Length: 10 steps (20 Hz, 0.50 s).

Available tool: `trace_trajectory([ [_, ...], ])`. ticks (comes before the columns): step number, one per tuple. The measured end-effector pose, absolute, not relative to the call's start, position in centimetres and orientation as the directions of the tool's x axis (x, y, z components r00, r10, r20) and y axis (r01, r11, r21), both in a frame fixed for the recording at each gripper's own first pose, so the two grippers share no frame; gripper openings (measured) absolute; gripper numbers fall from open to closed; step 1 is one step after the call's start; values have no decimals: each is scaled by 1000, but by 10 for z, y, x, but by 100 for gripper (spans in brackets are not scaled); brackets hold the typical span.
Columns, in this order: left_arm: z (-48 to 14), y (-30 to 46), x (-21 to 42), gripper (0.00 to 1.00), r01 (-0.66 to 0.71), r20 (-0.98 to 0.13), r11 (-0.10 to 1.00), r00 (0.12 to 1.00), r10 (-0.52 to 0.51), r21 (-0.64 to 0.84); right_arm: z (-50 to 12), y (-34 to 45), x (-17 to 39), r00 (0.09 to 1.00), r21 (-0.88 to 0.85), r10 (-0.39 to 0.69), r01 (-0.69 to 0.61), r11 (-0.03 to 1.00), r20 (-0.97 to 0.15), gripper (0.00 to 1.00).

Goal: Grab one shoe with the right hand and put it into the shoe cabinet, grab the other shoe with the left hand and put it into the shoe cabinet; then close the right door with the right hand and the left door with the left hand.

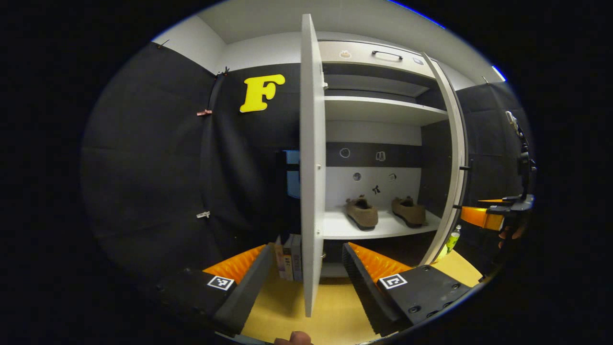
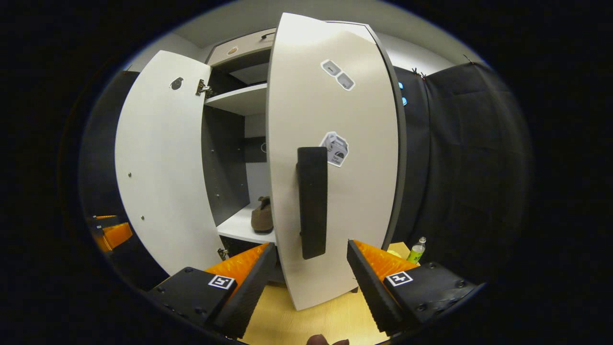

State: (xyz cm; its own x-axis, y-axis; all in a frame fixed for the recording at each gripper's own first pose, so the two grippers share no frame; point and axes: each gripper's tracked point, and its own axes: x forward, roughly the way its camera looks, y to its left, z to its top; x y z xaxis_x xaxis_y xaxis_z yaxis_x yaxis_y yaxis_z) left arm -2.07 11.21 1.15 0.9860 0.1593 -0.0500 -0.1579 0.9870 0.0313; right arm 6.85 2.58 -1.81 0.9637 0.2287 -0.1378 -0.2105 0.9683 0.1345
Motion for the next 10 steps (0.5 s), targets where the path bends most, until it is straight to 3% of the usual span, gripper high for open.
trace_trajectory([
  [10,33,202,4,94,-220,-29,974,975,222,52,0,71,24,957,156,274,-258,954,-96,98],
])
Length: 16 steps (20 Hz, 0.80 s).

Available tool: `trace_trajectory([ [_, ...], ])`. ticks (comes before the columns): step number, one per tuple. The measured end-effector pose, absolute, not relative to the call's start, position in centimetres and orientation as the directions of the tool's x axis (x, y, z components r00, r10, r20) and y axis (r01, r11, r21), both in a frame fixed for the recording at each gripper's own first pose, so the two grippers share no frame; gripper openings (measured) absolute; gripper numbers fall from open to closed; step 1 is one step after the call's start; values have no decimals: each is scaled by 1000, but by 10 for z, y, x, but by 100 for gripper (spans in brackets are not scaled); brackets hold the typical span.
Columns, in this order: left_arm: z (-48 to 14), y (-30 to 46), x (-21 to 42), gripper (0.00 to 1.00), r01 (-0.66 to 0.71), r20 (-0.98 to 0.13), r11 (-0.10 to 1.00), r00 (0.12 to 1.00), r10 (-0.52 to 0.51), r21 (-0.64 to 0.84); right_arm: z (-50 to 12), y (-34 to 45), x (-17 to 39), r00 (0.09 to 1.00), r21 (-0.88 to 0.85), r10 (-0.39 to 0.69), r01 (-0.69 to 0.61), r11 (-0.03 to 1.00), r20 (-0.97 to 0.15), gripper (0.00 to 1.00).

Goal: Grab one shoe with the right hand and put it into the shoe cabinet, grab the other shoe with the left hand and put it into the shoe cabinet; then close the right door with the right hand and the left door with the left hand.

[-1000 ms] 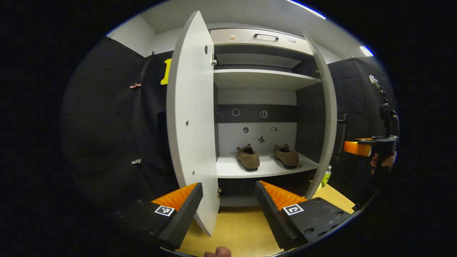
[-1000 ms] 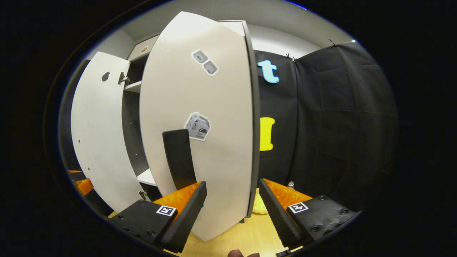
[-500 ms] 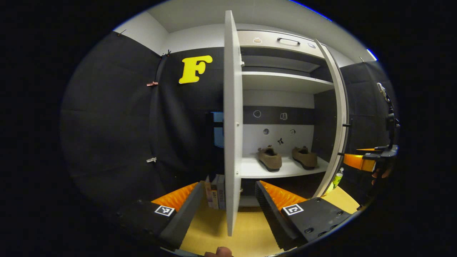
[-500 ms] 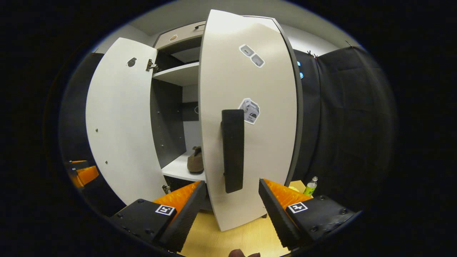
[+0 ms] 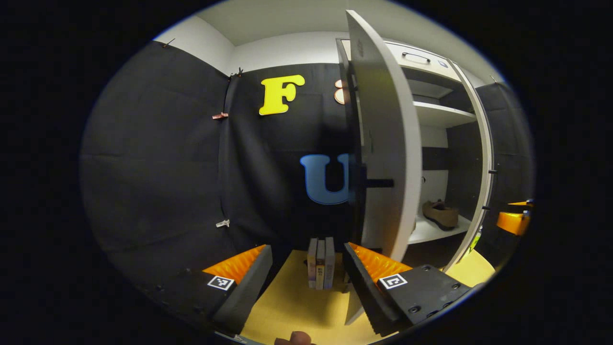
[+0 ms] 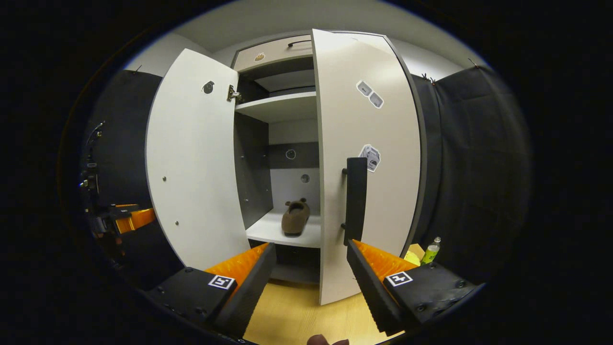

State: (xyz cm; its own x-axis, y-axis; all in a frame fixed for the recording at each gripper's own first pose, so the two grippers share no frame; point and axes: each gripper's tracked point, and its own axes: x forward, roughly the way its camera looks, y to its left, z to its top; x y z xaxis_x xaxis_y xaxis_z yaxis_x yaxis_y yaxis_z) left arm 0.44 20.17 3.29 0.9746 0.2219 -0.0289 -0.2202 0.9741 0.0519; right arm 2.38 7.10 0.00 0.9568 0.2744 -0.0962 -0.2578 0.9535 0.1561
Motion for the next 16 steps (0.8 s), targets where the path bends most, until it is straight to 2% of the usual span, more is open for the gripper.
trace_trajectory([
  [7,32,209,38,94,-202,-23,974,978,206,102,4,62,7,964,170,251,-234,957,-87,98],
  [16,32,184,40,91,-195,-24,976,980,198,99,6,51,6,965,184,251,-232,955,-83,98],
])
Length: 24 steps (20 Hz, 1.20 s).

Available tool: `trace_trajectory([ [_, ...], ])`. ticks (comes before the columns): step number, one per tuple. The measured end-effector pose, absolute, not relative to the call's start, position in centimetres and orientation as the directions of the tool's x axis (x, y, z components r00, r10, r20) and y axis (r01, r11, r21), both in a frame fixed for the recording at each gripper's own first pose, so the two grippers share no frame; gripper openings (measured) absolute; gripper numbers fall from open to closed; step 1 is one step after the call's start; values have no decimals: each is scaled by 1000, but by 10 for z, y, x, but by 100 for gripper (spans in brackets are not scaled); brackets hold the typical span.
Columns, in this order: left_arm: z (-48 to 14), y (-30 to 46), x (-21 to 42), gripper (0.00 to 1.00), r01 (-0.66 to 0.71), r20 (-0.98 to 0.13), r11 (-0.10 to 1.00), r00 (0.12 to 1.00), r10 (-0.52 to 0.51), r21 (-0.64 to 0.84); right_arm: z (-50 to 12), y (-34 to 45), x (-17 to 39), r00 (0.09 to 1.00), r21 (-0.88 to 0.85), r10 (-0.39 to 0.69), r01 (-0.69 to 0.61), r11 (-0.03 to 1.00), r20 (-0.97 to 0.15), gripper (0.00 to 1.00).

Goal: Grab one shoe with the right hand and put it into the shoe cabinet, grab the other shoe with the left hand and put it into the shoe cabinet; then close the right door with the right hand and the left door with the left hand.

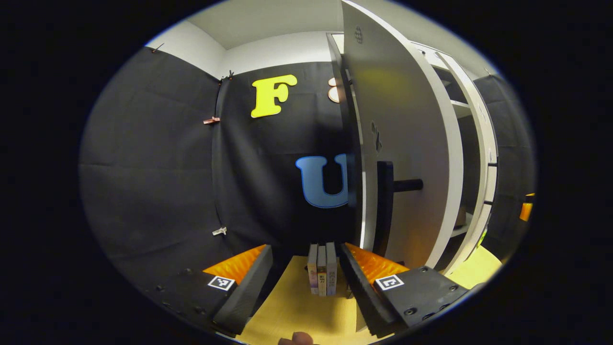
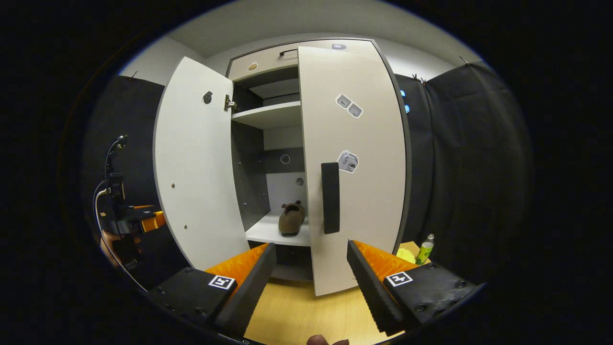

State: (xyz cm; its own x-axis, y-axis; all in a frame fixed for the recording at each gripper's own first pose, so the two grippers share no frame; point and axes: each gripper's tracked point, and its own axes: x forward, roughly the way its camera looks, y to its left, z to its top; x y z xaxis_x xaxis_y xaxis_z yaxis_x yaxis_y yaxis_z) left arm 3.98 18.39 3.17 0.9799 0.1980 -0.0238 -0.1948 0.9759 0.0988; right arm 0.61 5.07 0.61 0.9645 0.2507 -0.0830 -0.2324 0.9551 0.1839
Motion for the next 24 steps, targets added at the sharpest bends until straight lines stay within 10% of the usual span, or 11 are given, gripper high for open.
trace_trajectory([
  [12,28,148,35,90,-240,-30,971,970,241,9,6,15,18,966,195,246,-227,954,-76,98],
  [24,21,29,92,94,-32,-54,997,998,28,-74,23,-18,22,978,222,207,-200,954,-10,98],
])
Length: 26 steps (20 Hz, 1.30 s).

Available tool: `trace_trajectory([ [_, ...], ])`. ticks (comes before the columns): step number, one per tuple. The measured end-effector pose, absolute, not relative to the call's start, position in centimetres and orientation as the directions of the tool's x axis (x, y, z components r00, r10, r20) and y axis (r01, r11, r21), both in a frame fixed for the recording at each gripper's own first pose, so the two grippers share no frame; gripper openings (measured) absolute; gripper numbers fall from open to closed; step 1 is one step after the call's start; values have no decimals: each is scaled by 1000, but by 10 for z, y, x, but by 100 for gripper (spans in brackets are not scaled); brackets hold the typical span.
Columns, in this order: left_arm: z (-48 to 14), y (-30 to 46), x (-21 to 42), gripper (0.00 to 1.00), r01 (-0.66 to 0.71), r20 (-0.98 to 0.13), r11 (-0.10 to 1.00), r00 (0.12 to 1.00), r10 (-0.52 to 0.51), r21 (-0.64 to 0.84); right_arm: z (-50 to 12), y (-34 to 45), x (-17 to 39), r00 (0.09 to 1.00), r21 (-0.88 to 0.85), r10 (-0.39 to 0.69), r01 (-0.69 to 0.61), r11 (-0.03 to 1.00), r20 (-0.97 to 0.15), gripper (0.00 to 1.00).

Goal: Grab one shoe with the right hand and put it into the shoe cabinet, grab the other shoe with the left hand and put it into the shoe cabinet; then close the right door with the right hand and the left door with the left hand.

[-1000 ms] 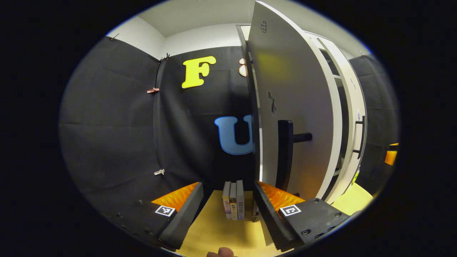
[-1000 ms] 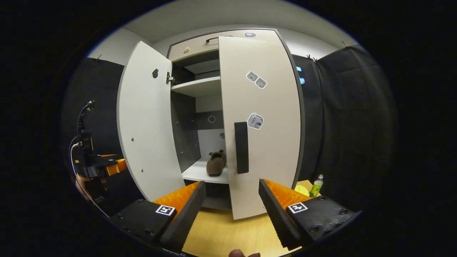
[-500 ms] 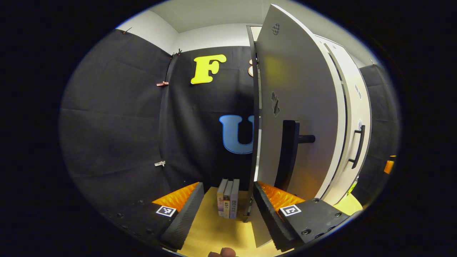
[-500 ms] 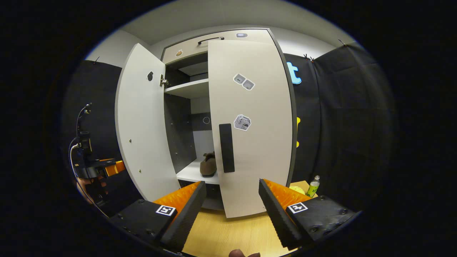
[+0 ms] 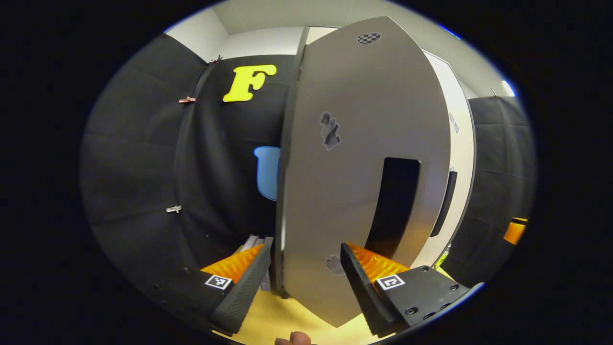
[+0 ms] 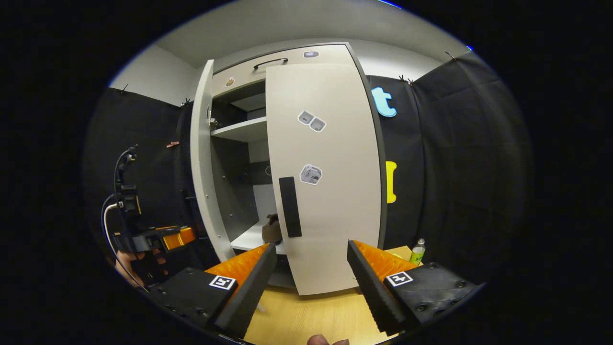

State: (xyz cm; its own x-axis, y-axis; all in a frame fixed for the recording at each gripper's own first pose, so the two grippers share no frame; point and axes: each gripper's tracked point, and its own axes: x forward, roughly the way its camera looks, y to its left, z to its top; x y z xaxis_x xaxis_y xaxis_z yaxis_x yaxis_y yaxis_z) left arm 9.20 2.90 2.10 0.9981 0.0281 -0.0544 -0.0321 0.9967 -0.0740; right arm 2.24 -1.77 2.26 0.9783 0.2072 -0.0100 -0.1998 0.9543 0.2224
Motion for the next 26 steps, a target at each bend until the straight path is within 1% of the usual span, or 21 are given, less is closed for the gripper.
trace_trajectory([
  [2,18,8,101,94,1,-61,997,998,-6,-75,27,-23,19,981,218,196,-194,956,13,98],
  [3,18,3,104,94,3,-60,998,998,-6,-66,27,-24,19,981,217,193,-192,957,17,97],
  [5,22,1,102,95,-18,-39,999,999,17,-30,25,-27,20,983,208,185,-184,961,15,97],
  [6,25,1,100,98,-21,-24,1000,1000,21,-21,24,-28,21,983,203,182,-181,962,14,97],
  [8,26,0,90,91,-30,0,999,1000,30,-16,21,-32,22,985,190,173,-173,966,12,97],
  [11,33,6,73,91,-72,54,997,996,70,40,16,-35,22,987,175,160,-160,972,13,97],
  [13,40,7,61,92,-101,97,990,991,91,100,14,-34,22,988,166,153,-154,974,17,98],
  [14,42,5,56,95,-109,110,986,989,95,127,14,-33,23,989,159,150,-151,976,18,98],
  [16,42,-1,48,95,-121,120,979,987,102,162,11,-30,25,989,144,147,-147,978,16,98],
  [17,41,-5,42,92,-124,124,978,987,104,167,9,-28,26,989,141,146,-146,979,13,98],
  [21,34,-25,22,93,-121,123,984,987,105,132,0,-24,28,989,145,146,-144,979,-2,98],
  [26,25,-40,13,94,-94,102,990,991,84,105,-5,-30,31,994,138,113,-112,984,-1,98],
])
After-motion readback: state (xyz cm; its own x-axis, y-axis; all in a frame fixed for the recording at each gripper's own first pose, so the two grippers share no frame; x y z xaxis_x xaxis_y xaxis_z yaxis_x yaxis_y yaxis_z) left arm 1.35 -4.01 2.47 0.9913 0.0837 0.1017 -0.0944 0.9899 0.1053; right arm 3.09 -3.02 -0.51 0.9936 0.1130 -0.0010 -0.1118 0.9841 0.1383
